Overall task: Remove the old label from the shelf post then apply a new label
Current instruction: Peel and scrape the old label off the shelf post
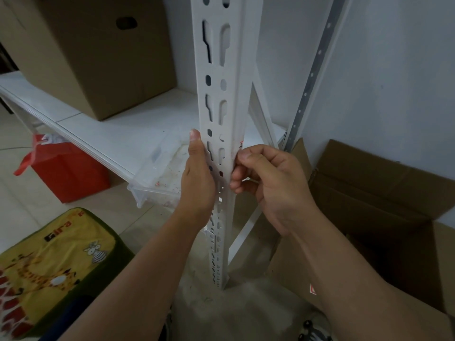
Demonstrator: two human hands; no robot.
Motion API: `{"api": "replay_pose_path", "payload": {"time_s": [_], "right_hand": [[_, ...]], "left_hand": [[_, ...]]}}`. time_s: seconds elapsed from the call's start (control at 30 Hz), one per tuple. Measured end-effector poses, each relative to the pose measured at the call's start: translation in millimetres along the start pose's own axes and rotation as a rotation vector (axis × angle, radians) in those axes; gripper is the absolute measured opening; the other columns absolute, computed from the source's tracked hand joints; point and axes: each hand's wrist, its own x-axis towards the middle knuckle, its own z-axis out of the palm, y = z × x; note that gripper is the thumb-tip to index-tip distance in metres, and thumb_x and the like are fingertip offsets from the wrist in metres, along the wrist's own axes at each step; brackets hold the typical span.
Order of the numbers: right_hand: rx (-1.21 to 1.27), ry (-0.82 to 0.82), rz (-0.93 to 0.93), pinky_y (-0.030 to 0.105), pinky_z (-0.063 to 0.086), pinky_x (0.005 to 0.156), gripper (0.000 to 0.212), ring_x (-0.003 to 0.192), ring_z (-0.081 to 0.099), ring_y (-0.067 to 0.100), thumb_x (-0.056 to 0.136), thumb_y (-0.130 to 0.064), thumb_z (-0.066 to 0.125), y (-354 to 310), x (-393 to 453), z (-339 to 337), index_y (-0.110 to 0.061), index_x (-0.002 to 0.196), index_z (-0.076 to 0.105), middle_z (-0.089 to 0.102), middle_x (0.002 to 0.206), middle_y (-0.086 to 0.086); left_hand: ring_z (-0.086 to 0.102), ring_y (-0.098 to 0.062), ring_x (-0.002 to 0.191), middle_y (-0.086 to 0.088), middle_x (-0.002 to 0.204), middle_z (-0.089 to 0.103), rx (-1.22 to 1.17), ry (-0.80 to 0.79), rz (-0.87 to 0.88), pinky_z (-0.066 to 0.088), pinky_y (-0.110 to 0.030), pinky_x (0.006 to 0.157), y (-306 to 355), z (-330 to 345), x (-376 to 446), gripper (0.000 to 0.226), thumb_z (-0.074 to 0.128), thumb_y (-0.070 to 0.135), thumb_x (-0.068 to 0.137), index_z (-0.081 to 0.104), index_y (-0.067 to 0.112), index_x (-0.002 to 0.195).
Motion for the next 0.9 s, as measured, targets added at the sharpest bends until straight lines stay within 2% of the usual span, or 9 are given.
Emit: {"api": "replay_pose_path", "payload": {"time_s": [0.13,0.17,0.23,0.3,0.47,0.57,0.67,0.73,0.9], "right_hand": [[-0.022,0.025,-0.025,0.028,0.05,0.052,0.021,0.052,0.057,0.02,0.092,-0.003,0.053,-0.8,0.9,2.7,-0.001,0.074,0.063,0.06,0.058,0.011],[-0.025,0.029,-0.031,0.028,0.05,0.051,0.021,0.052,0.057,0.02,0.092,-0.003,0.053,-0.5,0.9,3.3,0.0,0.074,0.063,0.06,0.058,0.011],[-0.029,0.036,-0.043,0.029,0.049,0.051,0.022,0.051,0.057,0.02,0.091,-0.002,0.053,0.2,0.7,4.1,-0.002,0.072,0.063,0.06,0.057,0.011],[-0.044,0.044,-0.057,0.028,0.049,0.051,0.023,0.051,0.057,0.02,0.091,-0.002,0.053,0.9,0.7,4.4,-0.003,0.071,0.063,0.06,0.057,0.01],[-0.066,0.061,-0.056,0.026,0.051,0.051,0.021,0.051,0.058,0.018,0.09,-0.002,0.052,1.5,0.0,5.4,0.0,0.073,0.063,0.061,0.058,0.01],[-0.002,0.048,-0.025,0.026,0.049,0.051,0.021,0.052,0.058,0.019,0.091,-0.002,0.052,3.3,0.1,2.6,-0.002,0.073,0.064,0.06,0.059,0.01],[0.102,-0.002,0.017,0.027,0.049,0.054,0.024,0.056,0.058,0.019,0.094,-0.005,0.051,4.8,-0.4,-0.2,-0.005,0.075,0.065,0.06,0.061,0.011],[0.108,-0.013,0.028,0.027,0.05,0.055,0.023,0.056,0.058,0.019,0.095,-0.008,0.052,4.0,-0.3,-1.3,-0.003,0.077,0.065,0.06,0.062,0.011],[0.045,0.007,0.007,0.028,0.049,0.053,0.021,0.053,0.057,0.02,0.093,-0.006,0.054,1.5,2.1,0.5,0.0,0.075,0.063,0.059,0.059,0.012]], "left_hand": [[0.066,-0.005,0.062,0.005,0.057,0.067,-0.026,-0.026,0.008,0.054,-0.028,0.075,-0.3,-0.8,-0.2,0.069,0.013,0.053,0.101,0.068,0.024,0.071],[0.064,-0.007,0.059,0.004,0.054,0.064,-0.039,-0.047,0.018,0.055,-0.028,0.074,-0.2,-0.8,-0.6,0.072,0.013,0.052,0.101,0.068,0.023,0.066],[0.063,-0.006,0.055,0.002,0.051,0.061,-0.049,-0.056,0.028,0.053,-0.019,0.063,0.6,-0.6,-1.5,0.075,0.011,0.049,0.102,0.067,0.023,0.058],[0.064,-0.005,0.054,0.001,0.052,0.062,-0.06,-0.038,0.025,0.051,-0.016,0.06,1.1,0.4,-2.1,0.075,0.012,0.048,0.103,0.067,0.025,0.057],[0.065,-0.007,0.059,0.003,0.054,0.064,-0.056,-0.016,-0.011,0.05,-0.029,0.073,-2.8,-0.6,0.5,0.07,0.016,0.054,0.1,0.068,0.022,0.067],[0.066,-0.004,0.061,0.005,0.056,0.066,-0.018,0.002,-0.01,0.051,-0.026,0.073,-4.1,0.1,-0.7,0.067,0.015,0.055,0.1,0.067,0.02,0.076],[0.065,-0.002,0.057,0.005,0.054,0.066,0.018,-0.026,-0.004,0.052,-0.016,0.067,-0.5,-1.1,-1.6,0.071,0.011,0.051,0.102,0.067,0.021,0.07],[0.065,-0.007,0.058,0.0,0.053,0.063,0.006,-0.081,0.012,0.051,-0.021,0.071,0.4,-2.0,-2.1,0.077,0.009,0.051,0.102,0.07,0.021,0.066],[0.066,-0.009,0.065,0.002,0.057,0.066,0.01,-0.027,-0.005,0.054,-0.029,0.081,-5.4,-2.9,2.2,0.073,0.011,0.055,0.1,0.069,0.016,0.079]]}}
